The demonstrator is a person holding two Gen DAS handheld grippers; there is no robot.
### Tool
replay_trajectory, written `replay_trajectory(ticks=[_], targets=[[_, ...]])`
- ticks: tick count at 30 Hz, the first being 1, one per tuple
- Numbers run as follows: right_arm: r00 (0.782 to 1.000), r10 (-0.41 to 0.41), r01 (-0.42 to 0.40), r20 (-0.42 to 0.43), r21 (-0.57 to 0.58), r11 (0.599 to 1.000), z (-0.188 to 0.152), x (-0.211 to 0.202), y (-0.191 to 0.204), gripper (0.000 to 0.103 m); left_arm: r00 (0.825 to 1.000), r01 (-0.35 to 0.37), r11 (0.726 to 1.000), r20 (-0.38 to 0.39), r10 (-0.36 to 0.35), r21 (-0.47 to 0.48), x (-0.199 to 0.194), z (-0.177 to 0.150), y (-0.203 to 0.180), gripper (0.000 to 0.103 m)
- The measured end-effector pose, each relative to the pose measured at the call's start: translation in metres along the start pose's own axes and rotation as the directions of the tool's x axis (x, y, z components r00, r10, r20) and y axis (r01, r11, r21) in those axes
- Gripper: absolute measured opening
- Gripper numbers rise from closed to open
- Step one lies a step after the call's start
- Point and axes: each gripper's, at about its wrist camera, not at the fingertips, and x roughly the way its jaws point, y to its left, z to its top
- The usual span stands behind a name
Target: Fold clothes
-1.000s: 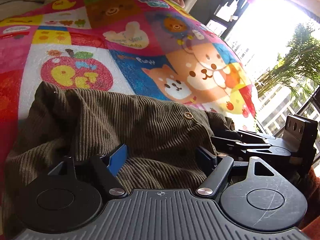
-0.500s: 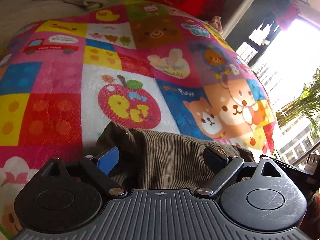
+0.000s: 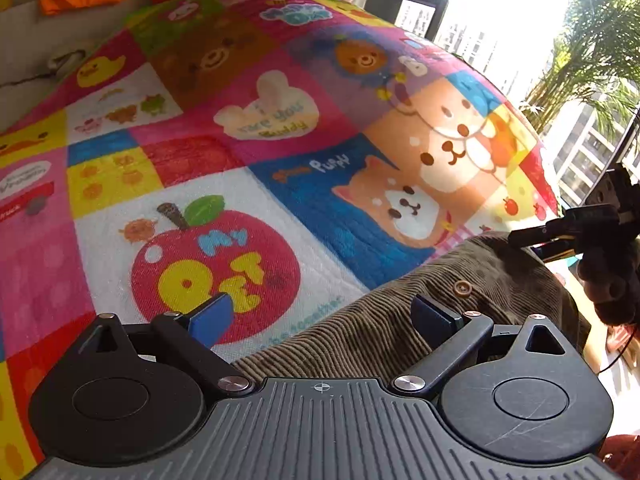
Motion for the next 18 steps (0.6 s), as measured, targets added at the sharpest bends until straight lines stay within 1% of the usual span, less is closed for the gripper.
replay_trajectory(ticks=[2,4,7,8,10,11,13,15,16,18], targets=[[0.999,-0.033,0.033,-0.006,-0.056,0.998,0.017,0.02,0.016,0.061,1.0,0.005,1.0,-0.011,-0.005,-0.026,0.004,-0.005,0.012,0.099],[0.998,-0.06,0.059,-0.012,-0.11,0.992,0.038,0.045,0.036,0.061,1.0,0.009,0.998,-0.011,-0.009,-0.054,0.002,-0.011,0.024,0.099],[0.996,-0.085,0.087,0.018,-0.22,0.972,0.073,0.086,0.072,0.059,1.0,0.013,0.995,-0.01,-0.014,-0.095,-0.003,-0.021,0.038,0.099],[0.996,-0.09,0.094,0.027,-0.255,0.962,0.084,0.1,0.085,0.059,1.0,0.014,0.994,-0.008,-0.014,-0.105,-0.006,-0.024,0.039,0.099],[0.996,-0.072,0.083,0.048,-0.31,0.947,0.103,0.126,0.11,0.058,1.0,0.017,0.992,-0.003,-0.017,-0.123,-0.013,-0.032,0.042,0.099],[0.996,-0.064,0.082,0.062,-0.35,0.933,0.109,0.139,0.126,0.058,1.0,0.019,0.992,-0.001,-0.02,-0.128,-0.018,-0.036,0.041,0.099],[0.995,-0.068,0.093,0.076,-0.408,0.908,0.114,0.154,0.151,0.058,0.999,0.035,0.992,0.0,-0.035,-0.123,-0.025,-0.044,0.036,0.099],[0.996,-0.058,0.082,0.067,-0.446,0.891,0.111,0.154,0.168,0.058,0.999,0.046,0.994,0.005,-0.046,-0.104,-0.029,-0.051,0.03,0.099],[0.997,-0.052,0.073,0.059,-0.467,0.881,0.104,0.147,0.173,0.059,0.999,0.047,0.995,0.008,-0.046,-0.089,-0.03,-0.054,0.026,0.099],[0.995,-0.085,0.104,0.061,-0.492,0.865,0.088,0.124,0.173,0.069,0.999,0.05,0.996,0.014,-0.049,-0.072,-0.03,-0.055,0.024,0.099]])
